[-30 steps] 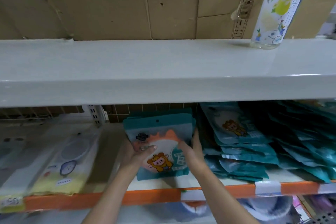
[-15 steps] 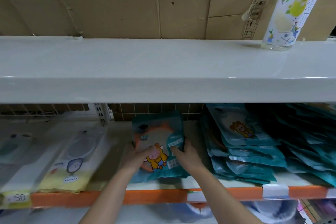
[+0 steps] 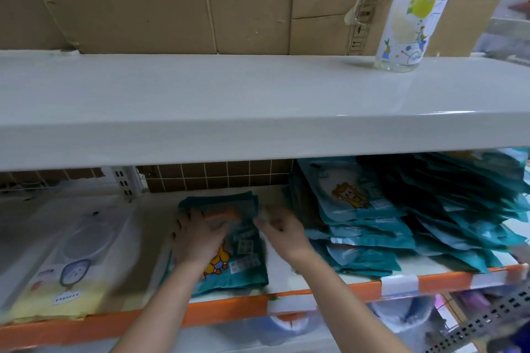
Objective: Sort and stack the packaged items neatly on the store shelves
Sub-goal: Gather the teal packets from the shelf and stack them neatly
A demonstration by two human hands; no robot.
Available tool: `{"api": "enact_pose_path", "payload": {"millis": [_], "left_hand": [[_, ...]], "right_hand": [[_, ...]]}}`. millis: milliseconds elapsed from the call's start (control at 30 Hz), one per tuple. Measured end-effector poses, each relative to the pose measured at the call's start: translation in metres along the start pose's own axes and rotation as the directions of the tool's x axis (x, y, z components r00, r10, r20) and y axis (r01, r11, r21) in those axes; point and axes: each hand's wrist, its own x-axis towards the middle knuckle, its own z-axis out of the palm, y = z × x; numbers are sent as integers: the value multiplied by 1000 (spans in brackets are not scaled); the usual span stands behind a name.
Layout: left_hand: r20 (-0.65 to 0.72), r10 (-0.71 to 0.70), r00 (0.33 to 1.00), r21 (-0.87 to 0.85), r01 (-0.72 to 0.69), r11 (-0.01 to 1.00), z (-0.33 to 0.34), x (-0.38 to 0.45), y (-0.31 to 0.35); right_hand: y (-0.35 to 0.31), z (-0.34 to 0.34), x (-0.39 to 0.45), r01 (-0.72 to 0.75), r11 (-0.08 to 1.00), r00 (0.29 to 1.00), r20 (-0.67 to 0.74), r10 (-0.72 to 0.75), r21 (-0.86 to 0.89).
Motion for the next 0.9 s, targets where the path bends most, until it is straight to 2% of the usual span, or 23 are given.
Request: {"api": "enact_pose_path", "payload": {"millis": [67, 167, 267, 333, 433, 533, 600, 700, 767, 900], "left_hand": [[0, 81, 997, -6, -81, 997, 5, -3, 31], [53, 195, 979, -142, -186, 972, 17, -8, 80], [171, 263, 949, -320, -199, 926, 27, -21, 125], [239, 280, 930, -424, -159, 892, 29, -31, 148], [303, 337, 892, -499, -153, 853, 34, -37, 175], [354, 276, 894, -531, -51, 846, 46, -32, 189], [417, 205, 885, -554, 69, 830, 55, -31, 197], [456, 114, 882, -559, 184, 808, 63, -33, 205], [437, 78, 896, -551, 198, 811, 67, -30, 207], [472, 48, 881, -568, 262, 780, 67, -36, 211]], "right_hand": [[-7, -33, -3, 93, 993, 991, -103, -85, 76], [-5, -85, -1, 164, 986, 934, -325, -151, 14], [19, -133, 7, 72, 993, 855, -507, -110, -94], [41, -160, 14, -38, 983, 831, -552, -69, -180], [70, -185, 24, -185, 922, 880, -476, 1, -340], [80, -189, 35, -250, 865, 933, -348, 95, -435], [75, -188, 43, -265, 845, 956, -238, 169, -464], [71, -193, 49, -329, 890, 944, -143, 298, -316], [75, -197, 51, -336, 916, 939, -156, 307, -218], [81, -194, 48, -306, 949, 937, -201, 285, -81]]}}
